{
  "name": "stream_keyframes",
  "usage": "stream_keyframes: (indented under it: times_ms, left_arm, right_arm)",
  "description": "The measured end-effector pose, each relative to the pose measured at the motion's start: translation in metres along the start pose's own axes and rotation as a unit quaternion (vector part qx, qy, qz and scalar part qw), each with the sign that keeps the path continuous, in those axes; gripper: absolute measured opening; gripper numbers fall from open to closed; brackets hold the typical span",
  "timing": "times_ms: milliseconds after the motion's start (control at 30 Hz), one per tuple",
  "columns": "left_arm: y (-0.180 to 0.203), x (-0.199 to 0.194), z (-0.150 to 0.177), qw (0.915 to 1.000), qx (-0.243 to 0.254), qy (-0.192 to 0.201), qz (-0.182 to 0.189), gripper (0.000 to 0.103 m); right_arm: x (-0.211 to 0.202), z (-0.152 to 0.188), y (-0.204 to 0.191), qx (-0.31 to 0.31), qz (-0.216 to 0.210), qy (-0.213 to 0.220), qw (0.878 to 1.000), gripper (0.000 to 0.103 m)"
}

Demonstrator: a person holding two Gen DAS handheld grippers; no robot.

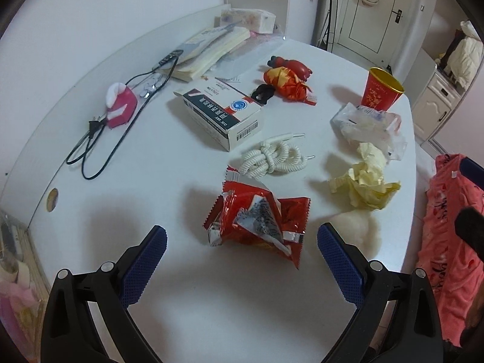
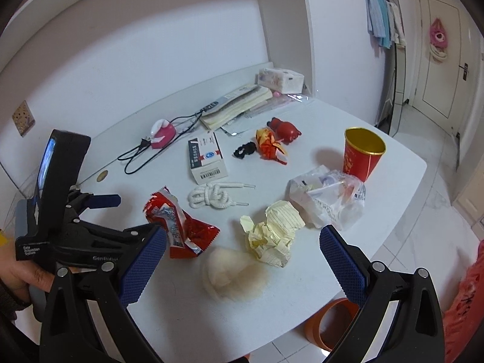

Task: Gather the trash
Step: 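Grasp the red snack wrapper with the left gripper, then grasp the white cotton ball with the right gripper while the left holds the wrapper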

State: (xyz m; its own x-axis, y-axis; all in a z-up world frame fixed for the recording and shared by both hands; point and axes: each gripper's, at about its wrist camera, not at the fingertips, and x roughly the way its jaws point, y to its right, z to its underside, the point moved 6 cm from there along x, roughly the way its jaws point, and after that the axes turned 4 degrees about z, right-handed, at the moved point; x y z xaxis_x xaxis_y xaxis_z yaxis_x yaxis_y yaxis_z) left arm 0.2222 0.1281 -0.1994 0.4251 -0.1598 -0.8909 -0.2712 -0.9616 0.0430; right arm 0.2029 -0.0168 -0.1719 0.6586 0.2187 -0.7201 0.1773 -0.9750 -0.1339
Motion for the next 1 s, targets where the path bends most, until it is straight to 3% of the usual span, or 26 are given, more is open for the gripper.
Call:
stream_keyframes:
  times_ms: [467,600,667,733,900,1000]
  left_arm:
    - [-0.010,0.047,-0.005,0.9980,0.026,-0.024,0.052,0.098]
    - [-0.006,0.055,-0.001,0.9961,0.036,-0.041,0.069,0.073]
    - [-0.006,0.058,0.002,0.9957,0.037,-0.046,0.072,0.073]
    - [-0.005,0.058,0.003,0.9950,0.040,-0.046,0.078,0.065]
    - [-0.007,0.055,0.005,0.9942,0.034,-0.047,0.090,0.057]
    - [-0.009,0.050,0.006,0.9944,0.028,-0.042,0.093,0.054]
  right_arm:
    - [0.035,0.041,-0.008,0.018,-0.014,-0.055,0.998,0.098]
    - [0.046,0.046,-0.009,0.020,-0.018,-0.062,0.998,0.098]
    - [0.050,0.048,-0.011,0.015,-0.020,-0.064,0.998,0.098]
    - [0.055,0.050,-0.012,0.007,-0.018,-0.065,0.998,0.098]
    - [0.073,0.059,-0.013,-0.008,-0.015,-0.080,0.997,0.085]
    - [0.079,0.063,-0.012,-0.009,-0.011,-0.084,0.996,0.084]
